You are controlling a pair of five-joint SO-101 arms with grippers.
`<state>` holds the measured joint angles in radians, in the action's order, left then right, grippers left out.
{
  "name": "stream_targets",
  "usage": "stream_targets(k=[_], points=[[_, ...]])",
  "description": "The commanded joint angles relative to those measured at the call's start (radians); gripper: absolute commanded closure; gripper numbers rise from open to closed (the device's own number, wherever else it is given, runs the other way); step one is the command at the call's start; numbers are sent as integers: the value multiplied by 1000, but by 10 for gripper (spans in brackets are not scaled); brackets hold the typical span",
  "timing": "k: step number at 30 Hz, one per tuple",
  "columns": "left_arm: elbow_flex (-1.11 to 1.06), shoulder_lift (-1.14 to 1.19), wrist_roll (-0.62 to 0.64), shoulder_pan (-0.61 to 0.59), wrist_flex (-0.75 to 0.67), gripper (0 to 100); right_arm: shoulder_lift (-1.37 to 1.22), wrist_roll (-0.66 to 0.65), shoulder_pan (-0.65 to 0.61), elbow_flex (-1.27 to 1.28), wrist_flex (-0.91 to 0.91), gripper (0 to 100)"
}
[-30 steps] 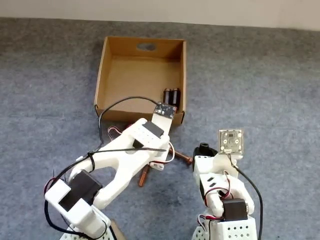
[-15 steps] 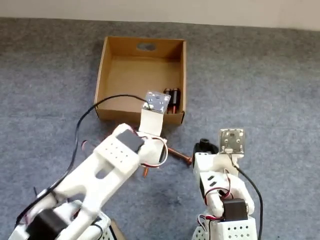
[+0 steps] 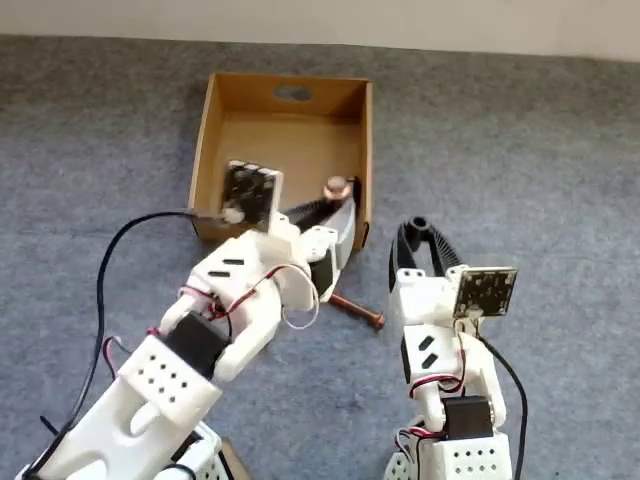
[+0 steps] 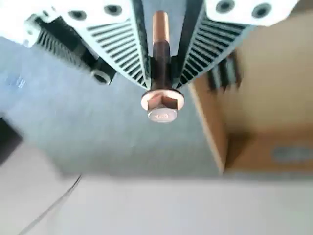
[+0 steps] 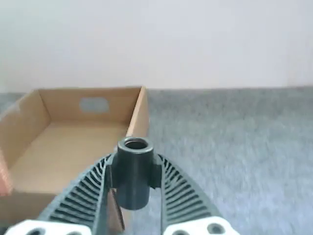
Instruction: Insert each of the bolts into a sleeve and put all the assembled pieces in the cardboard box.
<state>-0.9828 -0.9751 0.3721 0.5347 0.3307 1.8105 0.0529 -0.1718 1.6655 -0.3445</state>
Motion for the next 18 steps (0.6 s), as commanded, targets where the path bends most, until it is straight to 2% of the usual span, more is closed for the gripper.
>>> stream_targets(k=[1, 10, 18], points=[[-18, -51, -8, 8, -242, 993, 5, 11, -8, 51, 90, 992], [39, -30, -11, 61, -293, 992, 5, 11, -148, 87, 110, 992], [243, 243, -269, 81, -293, 992, 5, 11, -150, 88, 107, 992]])
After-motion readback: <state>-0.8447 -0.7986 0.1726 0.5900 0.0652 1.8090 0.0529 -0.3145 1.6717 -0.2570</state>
